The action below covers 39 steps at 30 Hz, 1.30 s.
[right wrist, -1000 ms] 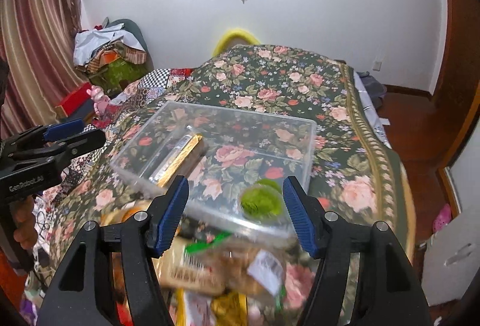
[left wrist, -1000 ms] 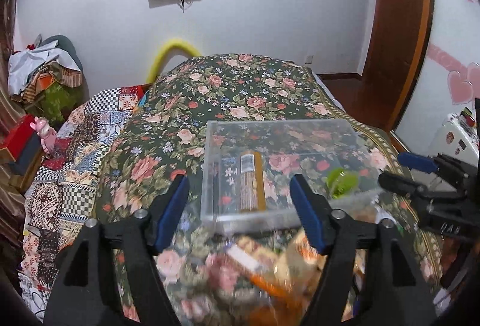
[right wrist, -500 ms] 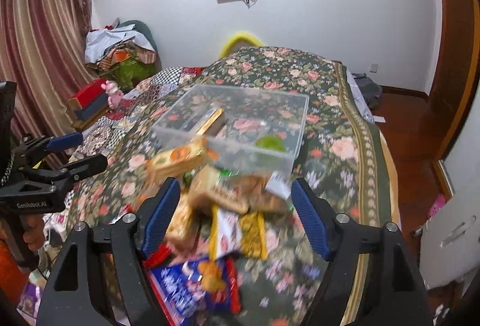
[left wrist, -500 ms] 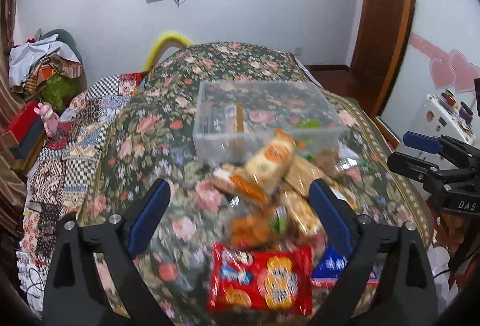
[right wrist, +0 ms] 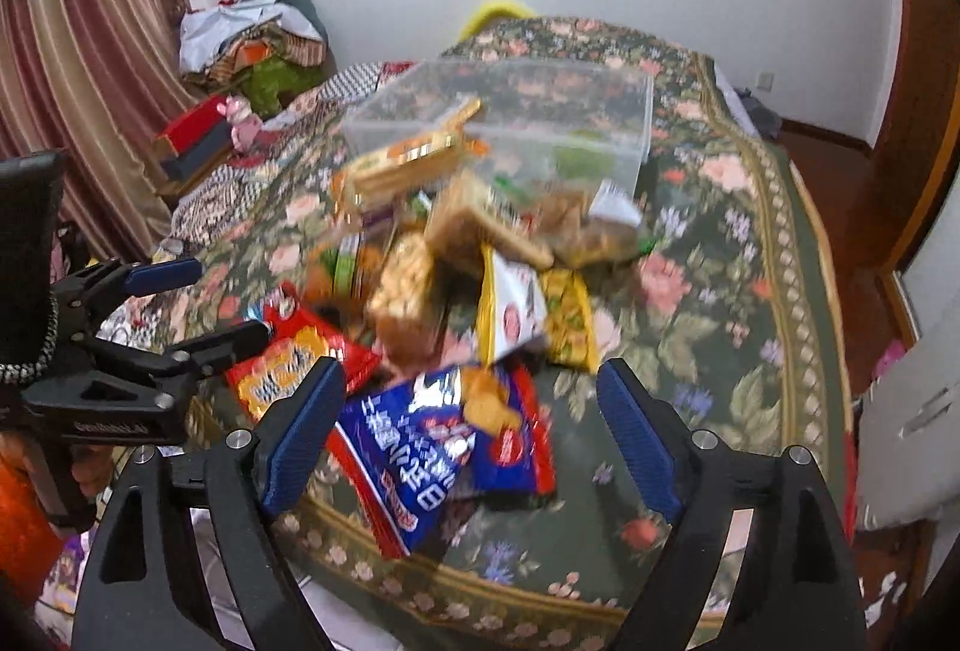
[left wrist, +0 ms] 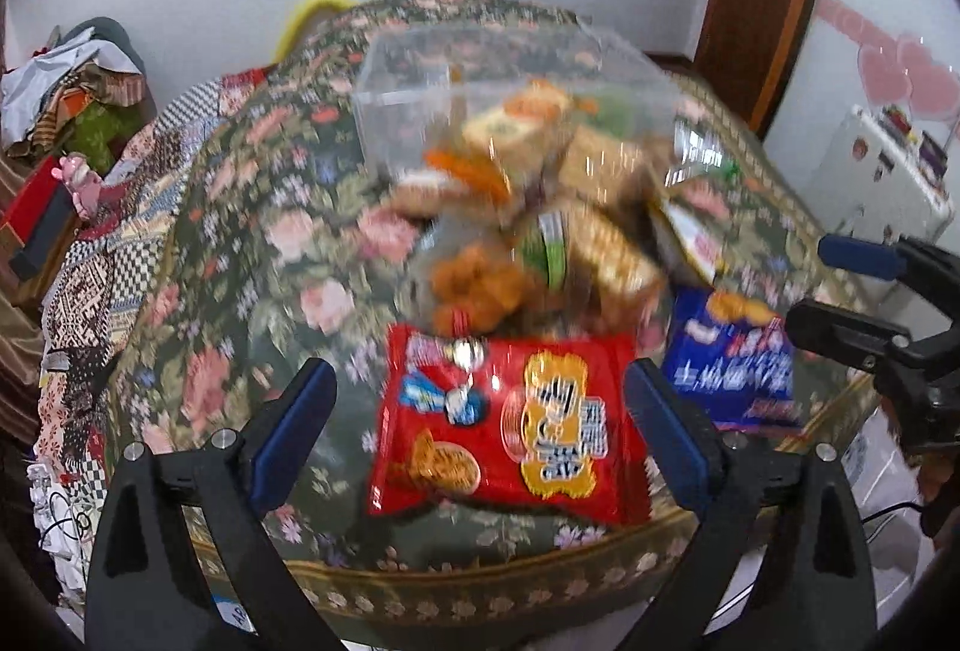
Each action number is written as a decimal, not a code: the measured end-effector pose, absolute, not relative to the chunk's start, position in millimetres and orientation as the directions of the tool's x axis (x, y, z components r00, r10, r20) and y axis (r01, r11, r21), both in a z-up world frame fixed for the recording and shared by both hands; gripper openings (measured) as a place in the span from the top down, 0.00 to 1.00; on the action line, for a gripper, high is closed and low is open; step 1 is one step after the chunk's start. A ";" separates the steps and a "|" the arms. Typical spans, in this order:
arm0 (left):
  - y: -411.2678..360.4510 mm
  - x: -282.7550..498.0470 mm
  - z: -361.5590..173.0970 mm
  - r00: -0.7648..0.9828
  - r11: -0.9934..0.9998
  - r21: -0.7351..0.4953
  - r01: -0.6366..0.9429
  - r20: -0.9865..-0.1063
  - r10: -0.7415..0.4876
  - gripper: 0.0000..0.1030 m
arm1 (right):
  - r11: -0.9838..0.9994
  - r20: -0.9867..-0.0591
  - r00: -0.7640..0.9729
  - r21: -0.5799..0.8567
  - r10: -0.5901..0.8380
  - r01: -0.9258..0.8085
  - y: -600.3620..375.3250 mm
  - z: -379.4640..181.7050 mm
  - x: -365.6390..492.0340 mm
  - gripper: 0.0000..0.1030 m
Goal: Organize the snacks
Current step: 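Grasp the red chip bag with left tool while right tool grasps blue biscuit bag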
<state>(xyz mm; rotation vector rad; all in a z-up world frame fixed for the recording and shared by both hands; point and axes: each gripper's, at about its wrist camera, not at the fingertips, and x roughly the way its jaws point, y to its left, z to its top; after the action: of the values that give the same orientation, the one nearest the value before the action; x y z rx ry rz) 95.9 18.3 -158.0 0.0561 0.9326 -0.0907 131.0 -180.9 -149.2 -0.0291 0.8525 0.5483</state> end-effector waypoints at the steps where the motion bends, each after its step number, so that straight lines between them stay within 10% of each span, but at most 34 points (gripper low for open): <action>1: 17.4 95.8 -163.0 0.583 0.994 0.011 0.105 -0.811 -0.053 0.05 | 0.862 -0.727 0.523 0.189 0.445 -0.470 -180.1 -152.0 128.6 0.19; 20: 19.4 104.4 -214.9 0.540 0.995 -0.063 0.072 -0.837 -0.092 0.01 | 0.839 -0.797 0.387 0.254 0.464 -0.482 -162.7 -202.3 137.6 0.15; 39: 8.9 87.2 -185.6 0.567 0.983 -0.123 0.136 -0.804 -0.179 0.67 | 0.828 -0.749 0.420 0.300 0.512 -0.474 -182.5 -187.4 133.5 0.45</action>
<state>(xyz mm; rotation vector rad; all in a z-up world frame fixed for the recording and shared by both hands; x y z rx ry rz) 87.2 8.9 -185.6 -0.0490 0.9507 -0.1854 133.5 -182.5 -187.4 0.0448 0.9546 0.6179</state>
